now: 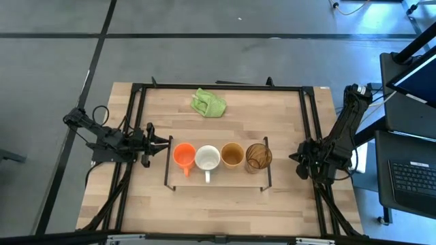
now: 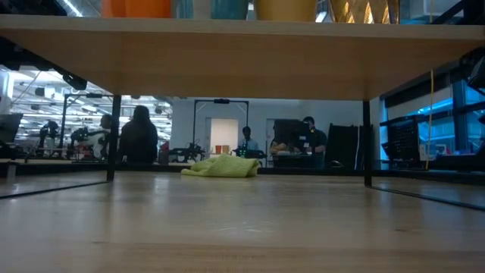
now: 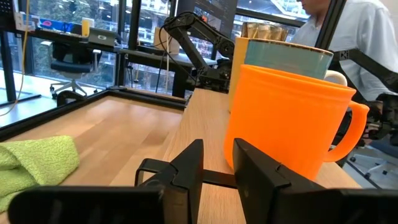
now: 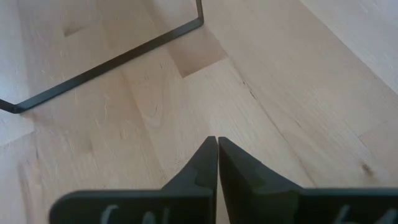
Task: Stack small to large cups/mugs on shelf
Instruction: Return to Home Position
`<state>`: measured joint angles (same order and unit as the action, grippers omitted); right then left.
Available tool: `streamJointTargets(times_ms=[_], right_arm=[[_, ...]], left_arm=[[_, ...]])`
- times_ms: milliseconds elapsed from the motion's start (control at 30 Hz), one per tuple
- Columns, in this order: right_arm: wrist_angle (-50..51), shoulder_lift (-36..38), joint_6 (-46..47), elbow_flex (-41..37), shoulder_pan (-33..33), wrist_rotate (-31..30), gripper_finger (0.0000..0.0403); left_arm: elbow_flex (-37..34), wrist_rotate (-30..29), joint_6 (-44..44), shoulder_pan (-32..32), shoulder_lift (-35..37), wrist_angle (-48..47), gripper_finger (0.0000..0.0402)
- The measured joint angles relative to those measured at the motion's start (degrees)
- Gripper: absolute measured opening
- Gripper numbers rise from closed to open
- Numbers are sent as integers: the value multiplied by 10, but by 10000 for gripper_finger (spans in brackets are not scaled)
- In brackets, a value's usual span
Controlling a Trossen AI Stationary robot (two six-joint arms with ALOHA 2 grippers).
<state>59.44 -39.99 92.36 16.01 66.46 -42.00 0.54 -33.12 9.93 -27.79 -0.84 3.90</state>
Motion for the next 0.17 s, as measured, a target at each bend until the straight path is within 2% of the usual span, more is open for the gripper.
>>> streamJointTargets(times_ms=[167], right_arm=[[0,0,0,0,0,0,16]], left_arm=[[0,0,0,0,0,0,82]])
